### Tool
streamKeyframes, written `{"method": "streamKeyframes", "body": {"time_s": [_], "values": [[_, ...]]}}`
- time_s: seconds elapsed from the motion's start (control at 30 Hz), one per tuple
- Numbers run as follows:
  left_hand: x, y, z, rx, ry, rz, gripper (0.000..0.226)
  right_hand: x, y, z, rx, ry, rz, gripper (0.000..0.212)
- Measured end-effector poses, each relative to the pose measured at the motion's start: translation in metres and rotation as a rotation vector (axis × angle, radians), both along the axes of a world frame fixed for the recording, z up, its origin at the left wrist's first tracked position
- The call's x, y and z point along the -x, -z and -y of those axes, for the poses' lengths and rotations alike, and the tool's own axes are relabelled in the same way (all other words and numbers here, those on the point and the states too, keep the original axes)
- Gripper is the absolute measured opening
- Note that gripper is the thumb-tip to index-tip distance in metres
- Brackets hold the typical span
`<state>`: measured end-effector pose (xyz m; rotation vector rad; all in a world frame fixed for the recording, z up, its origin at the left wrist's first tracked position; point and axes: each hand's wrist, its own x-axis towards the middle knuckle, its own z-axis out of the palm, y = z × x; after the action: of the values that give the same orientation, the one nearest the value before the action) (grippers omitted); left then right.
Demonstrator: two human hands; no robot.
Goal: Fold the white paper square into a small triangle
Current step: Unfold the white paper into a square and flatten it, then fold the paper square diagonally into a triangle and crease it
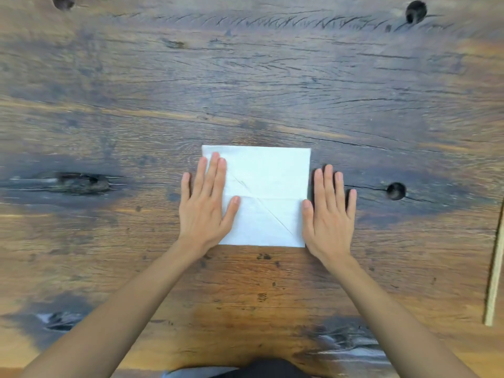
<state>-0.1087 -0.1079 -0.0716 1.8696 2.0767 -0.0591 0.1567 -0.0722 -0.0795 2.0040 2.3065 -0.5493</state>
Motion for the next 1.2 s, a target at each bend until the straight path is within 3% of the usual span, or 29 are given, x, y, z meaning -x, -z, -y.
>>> {"method": "streamKeyframes", "body": {"time_s": [0.1, 0.3, 0.8, 0.93, 1.07, 1.13, 1.2], "values": [[0.011, -0.018, -0.01, 0.007, -0.14, 0.171, 0.074, -0.015, -0.013, 0.012, 0.089, 0.14, -0.184, 0.069], [-0.007, -0.047, -0.054, -0.066, -0.516, 0.21, 0.07, -0.021, -0.037, 0.064, 0.275, 0.442, -0.341, 0.088], [0.0, -0.05, -0.061, -0.04, -0.721, 0.394, 0.064, -0.015, -0.029, 0.086, 0.303, 0.413, -0.286, 0.093], [0.002, -0.054, -0.069, 0.066, -0.888, 0.426, 0.052, -0.014, -0.025, 0.086, 0.316, 0.395, -0.247, 0.089], [0.002, -0.053, -0.078, 0.12, -1.017, 0.516, 0.022, -0.016, -0.021, 0.086, 0.334, 0.373, -0.202, 0.087], [0.001, -0.051, -0.077, 0.11, -1.051, 0.568, 0.035, -0.016, -0.02, 0.086, 0.338, 0.362, -0.187, 0.087], [-0.001, -0.055, -0.075, 0.076, -1.042, 0.597, 0.022, -0.015, -0.019, 0.086, 0.341, 0.362, -0.177, 0.087]]}}
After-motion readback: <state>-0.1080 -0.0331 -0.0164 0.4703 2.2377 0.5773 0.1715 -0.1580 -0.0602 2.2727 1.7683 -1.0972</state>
